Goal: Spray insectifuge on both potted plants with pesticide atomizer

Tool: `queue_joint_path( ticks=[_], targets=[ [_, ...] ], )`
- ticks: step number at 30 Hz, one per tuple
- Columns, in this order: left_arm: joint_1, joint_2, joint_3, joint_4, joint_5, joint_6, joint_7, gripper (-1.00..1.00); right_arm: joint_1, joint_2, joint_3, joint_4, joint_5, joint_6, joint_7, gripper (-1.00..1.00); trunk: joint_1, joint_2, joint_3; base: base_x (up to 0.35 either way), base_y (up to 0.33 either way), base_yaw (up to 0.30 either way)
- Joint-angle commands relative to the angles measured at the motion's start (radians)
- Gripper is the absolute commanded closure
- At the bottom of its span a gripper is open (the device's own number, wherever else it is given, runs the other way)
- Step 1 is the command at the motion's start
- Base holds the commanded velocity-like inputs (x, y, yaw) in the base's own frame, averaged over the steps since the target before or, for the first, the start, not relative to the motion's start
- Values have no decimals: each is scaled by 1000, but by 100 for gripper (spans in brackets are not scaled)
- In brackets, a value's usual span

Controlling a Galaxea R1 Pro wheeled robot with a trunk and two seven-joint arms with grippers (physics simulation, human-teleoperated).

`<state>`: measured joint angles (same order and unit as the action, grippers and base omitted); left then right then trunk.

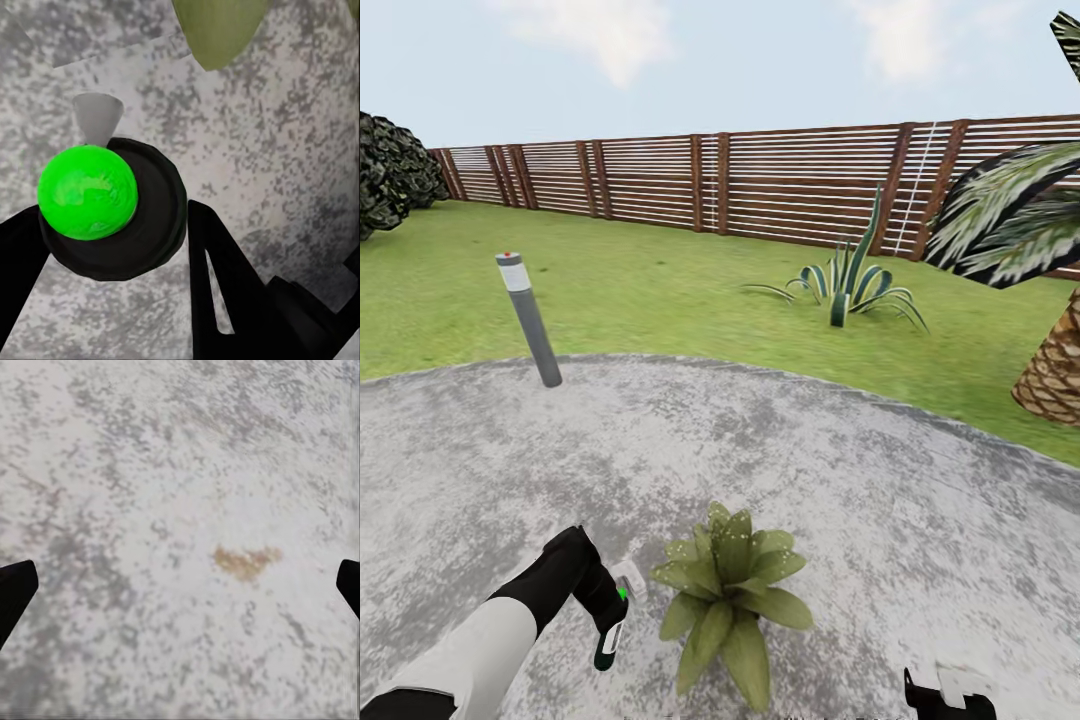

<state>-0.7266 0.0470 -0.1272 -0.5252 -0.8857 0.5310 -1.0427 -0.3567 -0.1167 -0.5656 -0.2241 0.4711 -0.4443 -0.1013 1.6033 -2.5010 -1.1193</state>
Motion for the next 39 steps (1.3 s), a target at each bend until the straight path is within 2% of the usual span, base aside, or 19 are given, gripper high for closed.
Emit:
queue_joint_path(
  ticks=[1, 12, 22, 31, 39],
  targets=[
    [-1, 1, -4, -2, -1, 8, -5, 100, -1, 0, -5, 2, 11, -4, -5, -100, -1, 0, -1, -199, -233, 250],
    [-1, 2, -5, -2, -1, 9, -6, 100, -1, 0, -5, 3, 11, -4, -5, -100, -1, 0, -1, -4, -204, 268],
    [0, 10, -5, -1, -1, 9, -7, 100, -1, 3, -5, 2, 10, -4, -5, -100, -1, 0, -1, -2, -34, 81],
    [-1, 14, -2, 0, -1, 9, -5, 100, -1, 3, -5, 2, 11, -4, -5, -100, -1, 0, -1, -199, -198, 79],
    [0, 14, 0, 1, -1, 10, -5, 100, -1, 3, -5, 2, 11, -4, -5, -100, -1, 0, -1, -28, -19, 92]
  ],
)
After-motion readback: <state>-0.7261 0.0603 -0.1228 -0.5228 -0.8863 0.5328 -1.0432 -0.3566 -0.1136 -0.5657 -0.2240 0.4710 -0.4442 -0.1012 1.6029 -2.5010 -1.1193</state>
